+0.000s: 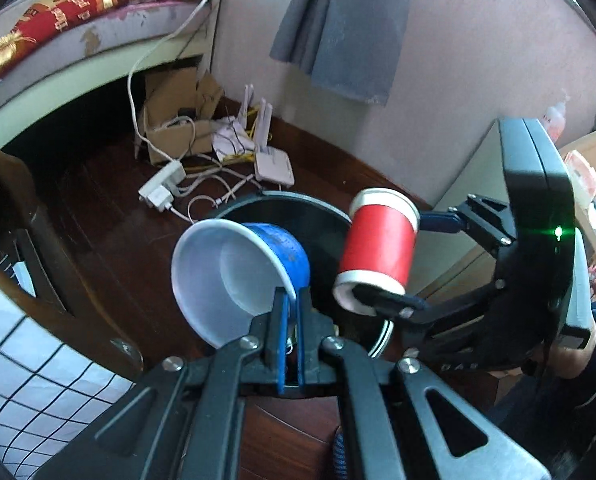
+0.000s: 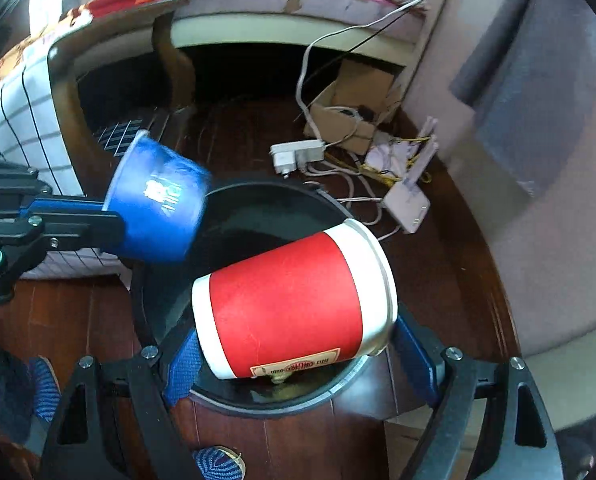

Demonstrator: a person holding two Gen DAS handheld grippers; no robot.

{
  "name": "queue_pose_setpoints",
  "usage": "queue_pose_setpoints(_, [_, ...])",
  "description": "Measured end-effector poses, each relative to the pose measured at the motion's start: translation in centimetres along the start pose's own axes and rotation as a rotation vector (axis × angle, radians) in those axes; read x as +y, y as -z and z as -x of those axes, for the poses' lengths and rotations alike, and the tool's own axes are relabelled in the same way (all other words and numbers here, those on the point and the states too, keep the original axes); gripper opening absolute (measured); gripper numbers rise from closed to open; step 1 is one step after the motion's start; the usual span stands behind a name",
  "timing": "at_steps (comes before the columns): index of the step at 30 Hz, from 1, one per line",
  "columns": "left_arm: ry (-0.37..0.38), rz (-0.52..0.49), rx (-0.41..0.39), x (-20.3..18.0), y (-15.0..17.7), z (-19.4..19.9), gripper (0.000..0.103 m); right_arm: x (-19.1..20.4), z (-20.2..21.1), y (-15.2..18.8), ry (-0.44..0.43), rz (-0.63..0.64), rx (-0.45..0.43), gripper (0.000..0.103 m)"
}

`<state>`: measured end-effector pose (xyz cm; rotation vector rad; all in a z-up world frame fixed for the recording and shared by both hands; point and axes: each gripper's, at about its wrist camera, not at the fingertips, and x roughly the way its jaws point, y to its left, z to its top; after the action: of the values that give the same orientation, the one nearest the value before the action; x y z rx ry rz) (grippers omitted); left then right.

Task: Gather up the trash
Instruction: 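Open both grippers over the bin to drop the cups, then move both tools back over the table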

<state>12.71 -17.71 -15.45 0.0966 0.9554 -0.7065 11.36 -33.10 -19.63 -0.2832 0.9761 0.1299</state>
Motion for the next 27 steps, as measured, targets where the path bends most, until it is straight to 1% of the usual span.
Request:
queue_pose_setpoints(2, [0.01, 0.01, 0.006, 0.1, 0.2, -0.8, 0.004, 0.4, -1.1, 0.0, -0.014, 0.022, 0.008, 0.088])
queue_pose_setpoints(3, [0.03, 0.029, -0.007, 0.2, 0.3, -1.3, 0.005, 0.6, -1.6, 0.1, -0.024, 0.034, 0.01, 0.089])
queue_pose_setpoints(4, [0.042, 0.045, -0.007, 0.4, 0.4, -1.8, 0.009, 0.8, -2.1, 0.1, -0.019, 0.051, 0.014, 0.091])
queue_pose_setpoints(5, [0.049, 0.064, 0.006, 0.6, 0.5, -2.3, 0.017, 1.1, -3.0, 0.3, 0.028, 0.084, 0.037, 0.099])
queue_pose_setpoints(6, [0.025, 0.09, 0.024, 0.9, 0.5, -3.0, 0.05, 1.4, -3.7, 0.5, 0.07, 0.11, 0.059, 0.099])
queue_pose_setpoints(7, [-0.003, 0.111, 0.025, 1.3, 0.6, -3.1, 0.075, 1.4, -4.3, 0.7, 0.094, 0.12, 0.081, 0.099])
queue_pose_setpoints(8, [-0.022, 0.123, 0.021, 1.5, 0.6, -3.2, 0.079, 1.1, -4.4, 0.9, 0.09, 0.109, 0.087, 0.1])
queue_pose_setpoints(9, [-0.05, 0.129, 0.021, 1.8, 0.9, -3.2, 0.081, 0.8, -4.3, 1.0, 0.085, 0.093, 0.078, 0.103])
queue_pose_setpoints(12, [-0.132, 0.126, 0.044, 2.3, 1.7, -3.5, 0.096, -0.2, -4.0, 1.0, 0.074, 0.045, 0.069, 0.103])
queue_pose_setpoints(13, [-0.172, 0.129, 0.041, 2.5, 2.1, -3.4, 0.099, -0.4, -4.1, 1.1, 0.084, 0.032, 0.073, 0.103])
queue_pose_setpoints(15, [-0.206, 0.135, 0.037, 2.8, 2.6, -3.2, 0.099, -0.8, -4.6, 1.3, 0.089, 0.001, 0.101, 0.103])
queue_pose_setpoints(18, [-0.233, 0.13, 0.036, 3.0, 3.1, -3.0, 0.1, -1.5, -5.0, 1.6, 0.105, -0.036, 0.125, 0.103])
queue_pose_setpoints(20, [-0.234, 0.117, 0.044, 3.2, 3.2, -3.0, 0.101, -1.7, -4.9, 1.6, 0.105, -0.057, 0.134, 0.103])
queue_pose_setpoints(27, [-0.256, 0.137, 0.029, 3.5, 3.5, -1.9, 0.101, -1.8, -3.7, 1.3, 0.102, -0.099, 0.123, 0.103])
